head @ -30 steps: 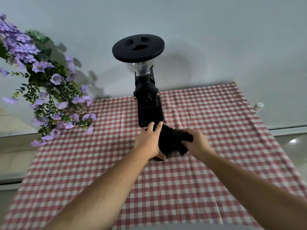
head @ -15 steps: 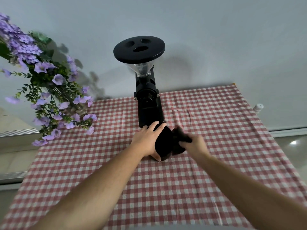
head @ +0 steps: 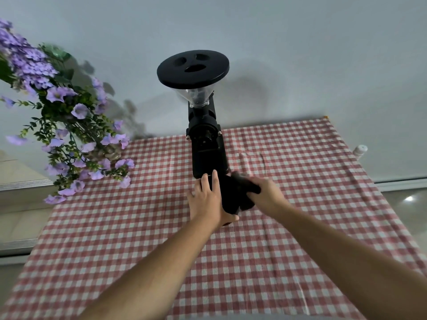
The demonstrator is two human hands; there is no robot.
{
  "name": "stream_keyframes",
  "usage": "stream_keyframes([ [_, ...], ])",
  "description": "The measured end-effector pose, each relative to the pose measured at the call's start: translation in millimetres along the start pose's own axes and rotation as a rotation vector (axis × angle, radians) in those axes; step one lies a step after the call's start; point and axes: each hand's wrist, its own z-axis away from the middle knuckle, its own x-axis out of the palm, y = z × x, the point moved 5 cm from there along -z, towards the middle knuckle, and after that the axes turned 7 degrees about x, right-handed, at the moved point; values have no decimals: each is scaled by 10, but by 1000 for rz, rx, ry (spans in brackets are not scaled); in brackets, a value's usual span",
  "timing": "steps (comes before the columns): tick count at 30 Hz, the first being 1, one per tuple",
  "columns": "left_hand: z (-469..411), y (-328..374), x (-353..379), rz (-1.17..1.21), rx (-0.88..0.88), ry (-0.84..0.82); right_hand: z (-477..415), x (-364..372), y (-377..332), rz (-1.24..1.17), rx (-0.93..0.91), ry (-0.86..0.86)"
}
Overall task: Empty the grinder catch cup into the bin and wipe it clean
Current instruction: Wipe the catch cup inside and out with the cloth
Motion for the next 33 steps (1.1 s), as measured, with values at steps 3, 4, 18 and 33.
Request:
stream_keyframes([
  [3, -22, 2, -10, -1, 42, 24, 70, 177, 152, 293, -50, -30],
  [4, -28, 8, -17, 11, 69, 5, 73, 187, 215, 404, -46, -54],
  [18, -88, -159, -130, 92, 236, -132, 210, 187, 262, 215, 72, -144],
  [33, -94, -139, -114, 502, 45, -78, 143, 215, 301, 244, -58, -162],
])
